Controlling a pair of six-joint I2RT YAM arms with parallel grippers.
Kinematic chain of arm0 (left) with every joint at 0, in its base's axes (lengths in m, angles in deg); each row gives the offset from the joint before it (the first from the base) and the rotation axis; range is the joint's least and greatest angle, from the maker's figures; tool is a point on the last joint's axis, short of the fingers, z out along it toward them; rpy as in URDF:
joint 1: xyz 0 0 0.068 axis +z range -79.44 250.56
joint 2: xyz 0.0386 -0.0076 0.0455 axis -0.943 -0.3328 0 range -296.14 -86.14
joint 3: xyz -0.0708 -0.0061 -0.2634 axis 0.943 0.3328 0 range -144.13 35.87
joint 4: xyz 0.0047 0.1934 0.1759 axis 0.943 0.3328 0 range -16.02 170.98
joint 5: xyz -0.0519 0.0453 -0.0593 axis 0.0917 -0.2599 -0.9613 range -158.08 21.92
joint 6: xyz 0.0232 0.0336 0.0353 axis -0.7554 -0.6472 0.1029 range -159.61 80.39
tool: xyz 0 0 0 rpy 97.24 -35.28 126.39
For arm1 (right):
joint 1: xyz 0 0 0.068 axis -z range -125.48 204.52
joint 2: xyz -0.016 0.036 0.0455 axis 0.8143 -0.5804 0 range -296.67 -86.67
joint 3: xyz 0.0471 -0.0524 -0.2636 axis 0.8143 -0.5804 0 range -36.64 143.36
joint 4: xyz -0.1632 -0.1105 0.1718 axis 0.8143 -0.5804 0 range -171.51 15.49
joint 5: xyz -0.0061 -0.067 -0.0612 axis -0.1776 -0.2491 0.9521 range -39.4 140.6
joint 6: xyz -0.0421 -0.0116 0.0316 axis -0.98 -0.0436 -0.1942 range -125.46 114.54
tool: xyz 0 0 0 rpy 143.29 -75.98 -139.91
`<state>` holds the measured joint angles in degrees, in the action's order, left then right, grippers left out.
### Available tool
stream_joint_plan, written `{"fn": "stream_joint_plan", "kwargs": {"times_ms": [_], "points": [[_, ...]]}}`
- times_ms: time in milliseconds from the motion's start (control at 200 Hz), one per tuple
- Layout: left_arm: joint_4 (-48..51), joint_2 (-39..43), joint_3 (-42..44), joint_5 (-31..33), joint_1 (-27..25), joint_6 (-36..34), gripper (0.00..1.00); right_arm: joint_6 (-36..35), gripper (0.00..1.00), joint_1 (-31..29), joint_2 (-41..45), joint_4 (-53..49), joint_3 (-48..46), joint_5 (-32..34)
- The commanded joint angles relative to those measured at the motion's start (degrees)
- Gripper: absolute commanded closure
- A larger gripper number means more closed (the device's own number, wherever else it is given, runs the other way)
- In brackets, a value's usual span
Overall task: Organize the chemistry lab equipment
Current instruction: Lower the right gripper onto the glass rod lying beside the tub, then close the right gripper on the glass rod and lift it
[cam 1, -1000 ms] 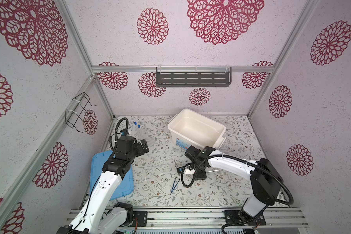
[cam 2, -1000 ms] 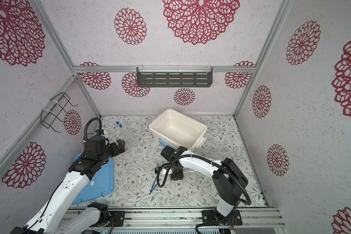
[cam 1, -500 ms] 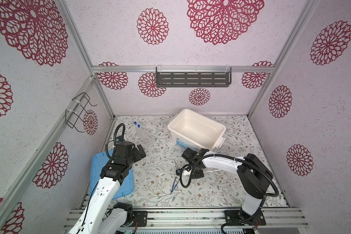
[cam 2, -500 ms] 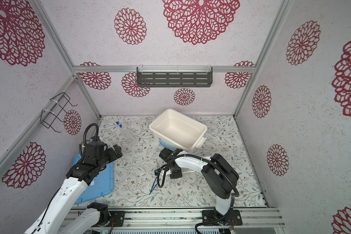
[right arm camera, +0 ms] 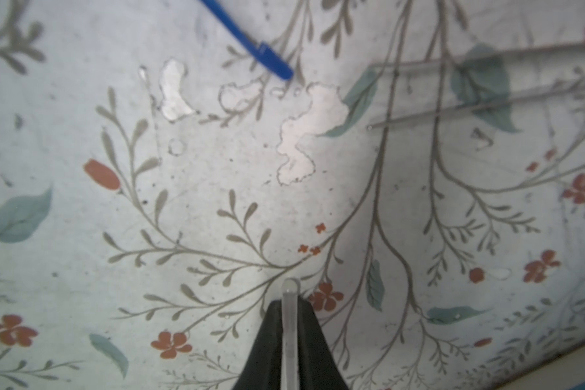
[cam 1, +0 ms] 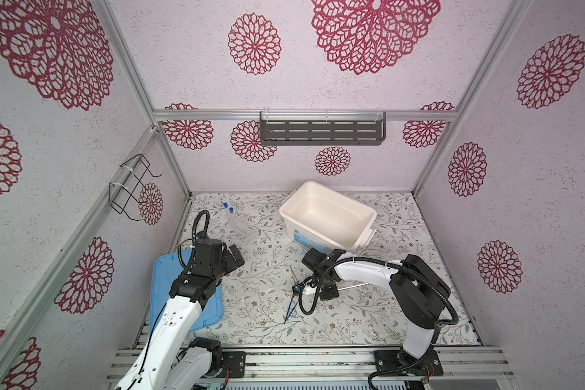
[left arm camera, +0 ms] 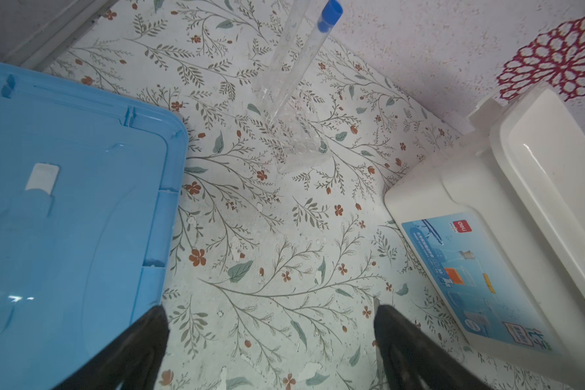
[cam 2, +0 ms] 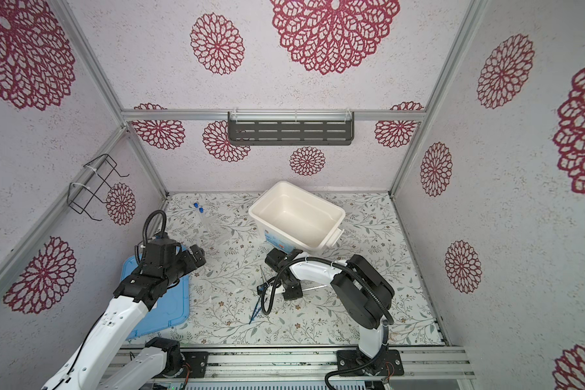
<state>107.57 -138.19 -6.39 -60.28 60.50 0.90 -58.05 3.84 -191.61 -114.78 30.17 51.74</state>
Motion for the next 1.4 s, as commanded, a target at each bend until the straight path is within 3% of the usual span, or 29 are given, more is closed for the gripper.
{"fn": "stream_joint_plan", "kwargs": {"times_ms": [0, 375, 726, 1141, 1281, 1396], "points": [[-3.4, 0.7, 1.3, -3.6, 0.5, 1.1, 0.02, 0.7, 0.92, -0.3, -2.6, -1.1, -1.4, -1.4], [-10.6, -4.4, 1.5, -20.8, 0.1, -1.8, 0.04, 7.2, 0.94, -2.8, 4.2, 0.1, 0.3, -6.9], [-18.8, -10.8, 5.3, -31.2, -0.2, -0.6, 0.07, 18.8, 0.94, -3.5, 7.1, 18.5, -2.2, -11.3], [-20.8, -14.5, 5.7, -30.5, -0.1, -0.3, 0.08, 21.4, 0.94, -4.4, 1.0, 19.1, 4.0, -10.3], [-21.8, -15.5, 6.1, -29.5, -0.1, -0.1, 0.07, 21.1, 0.85, -4.1, 1.5, 16.3, 5.6, -10.5], [-21.2, -16.8, 5.2, -29.2, -0.1, -0.9, 0.07, 21.7, 0.67, -2.9, 3.7, 14.8, 5.2, -10.3]]}}
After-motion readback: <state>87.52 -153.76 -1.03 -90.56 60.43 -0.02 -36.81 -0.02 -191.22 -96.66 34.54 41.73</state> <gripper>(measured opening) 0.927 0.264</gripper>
